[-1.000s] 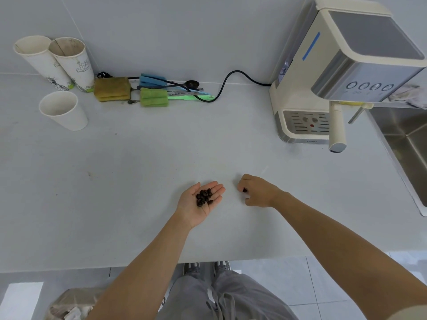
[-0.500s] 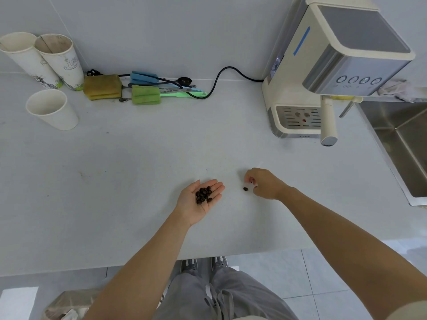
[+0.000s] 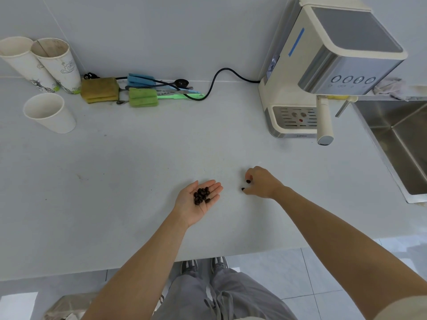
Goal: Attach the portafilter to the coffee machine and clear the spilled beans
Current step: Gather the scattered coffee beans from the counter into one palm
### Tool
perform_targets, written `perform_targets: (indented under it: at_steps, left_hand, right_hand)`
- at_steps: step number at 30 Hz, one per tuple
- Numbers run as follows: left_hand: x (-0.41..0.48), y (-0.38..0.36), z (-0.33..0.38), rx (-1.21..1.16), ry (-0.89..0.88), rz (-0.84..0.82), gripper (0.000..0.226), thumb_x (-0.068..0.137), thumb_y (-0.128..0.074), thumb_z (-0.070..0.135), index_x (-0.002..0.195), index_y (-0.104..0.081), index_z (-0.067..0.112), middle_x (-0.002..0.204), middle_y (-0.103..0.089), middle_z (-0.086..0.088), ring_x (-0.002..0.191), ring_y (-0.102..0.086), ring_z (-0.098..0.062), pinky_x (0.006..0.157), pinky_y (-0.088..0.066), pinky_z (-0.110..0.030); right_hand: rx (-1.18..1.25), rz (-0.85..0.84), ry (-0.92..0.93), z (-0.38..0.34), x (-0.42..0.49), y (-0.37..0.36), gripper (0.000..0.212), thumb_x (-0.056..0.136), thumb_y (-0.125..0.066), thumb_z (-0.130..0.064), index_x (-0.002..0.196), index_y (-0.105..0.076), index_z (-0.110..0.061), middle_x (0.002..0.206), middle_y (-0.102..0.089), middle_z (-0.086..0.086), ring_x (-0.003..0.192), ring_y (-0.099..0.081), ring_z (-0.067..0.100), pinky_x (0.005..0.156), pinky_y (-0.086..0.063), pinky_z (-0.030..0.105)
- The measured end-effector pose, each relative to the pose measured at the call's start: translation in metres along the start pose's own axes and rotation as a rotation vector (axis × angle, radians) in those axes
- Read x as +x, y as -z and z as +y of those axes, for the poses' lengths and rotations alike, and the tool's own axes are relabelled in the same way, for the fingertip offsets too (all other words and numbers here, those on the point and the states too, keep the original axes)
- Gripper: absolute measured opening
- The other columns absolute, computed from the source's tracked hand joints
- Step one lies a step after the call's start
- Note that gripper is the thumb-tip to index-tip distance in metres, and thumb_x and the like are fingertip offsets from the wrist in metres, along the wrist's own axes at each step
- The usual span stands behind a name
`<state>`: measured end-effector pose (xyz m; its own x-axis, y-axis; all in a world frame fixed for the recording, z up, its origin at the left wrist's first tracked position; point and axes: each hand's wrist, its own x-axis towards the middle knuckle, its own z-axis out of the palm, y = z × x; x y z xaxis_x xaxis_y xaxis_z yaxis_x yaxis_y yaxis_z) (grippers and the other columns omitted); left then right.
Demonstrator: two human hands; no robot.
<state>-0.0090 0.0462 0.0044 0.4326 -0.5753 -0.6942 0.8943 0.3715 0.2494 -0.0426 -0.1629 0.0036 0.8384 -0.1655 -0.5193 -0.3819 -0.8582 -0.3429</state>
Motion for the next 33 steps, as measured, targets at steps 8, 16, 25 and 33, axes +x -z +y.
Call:
perform_targets:
  at_steps: [8,16,25,33]
  left_hand:
    - [-0.001,0.001,-0.001,0.007,0.01,0.01,0.047,0.1,-0.022,0.024,0.11,-0.053,-0.01,0.145,-0.039,-0.023,0.135,-0.038,-0.031,0.103,-0.034,-0.039]
    - [-0.002,-0.002,-0.002,0.001,0.013,0.014,0.049,0.101,-0.022,0.024,0.127,-0.044,-0.01,0.145,-0.04,-0.022,0.135,-0.037,-0.031,0.104,-0.033,-0.039]
    - [0.0,-0.004,-0.001,-0.027,0.008,0.023,0.047,0.101,-0.023,0.024,0.12,-0.048,-0.011,0.141,-0.045,-0.022,0.13,-0.044,-0.03,0.105,-0.034,-0.039]
    - [-0.005,-0.003,0.005,-0.207,-0.079,0.026,0.038,0.099,-0.03,0.018,0.092,-0.06,-0.004,0.074,-0.073,-0.019,0.093,-0.061,-0.028,0.103,-0.04,-0.044]
  right_hand:
    - [-0.123,-0.031,0.089,-0.017,0.002,-0.009,0.013,0.08,-0.053,-0.001,0.079,-0.044,-0.011,0.09,-0.04,0.006,0.08,-0.041,0.02,0.068,-0.034,0.028]
    - [-0.213,-0.061,0.069,-0.02,0.003,-0.01,0.04,0.078,-0.05,0.002,0.053,-0.029,-0.02,0.078,-0.045,0.005,0.076,-0.043,0.021,0.048,-0.026,0.02]
    - [0.004,0.021,0.234,-0.06,-0.005,0.006,0.004,0.08,-0.058,-0.002,0.077,-0.056,-0.005,0.071,-0.049,0.0,0.074,-0.045,0.017,0.054,-0.032,0.016]
    - [0.025,-0.012,0.359,-0.109,-0.009,0.002,0.018,0.083,-0.056,-0.006,0.099,-0.063,-0.001,0.101,-0.066,0.013,0.085,-0.054,0.02,0.078,-0.048,0.034]
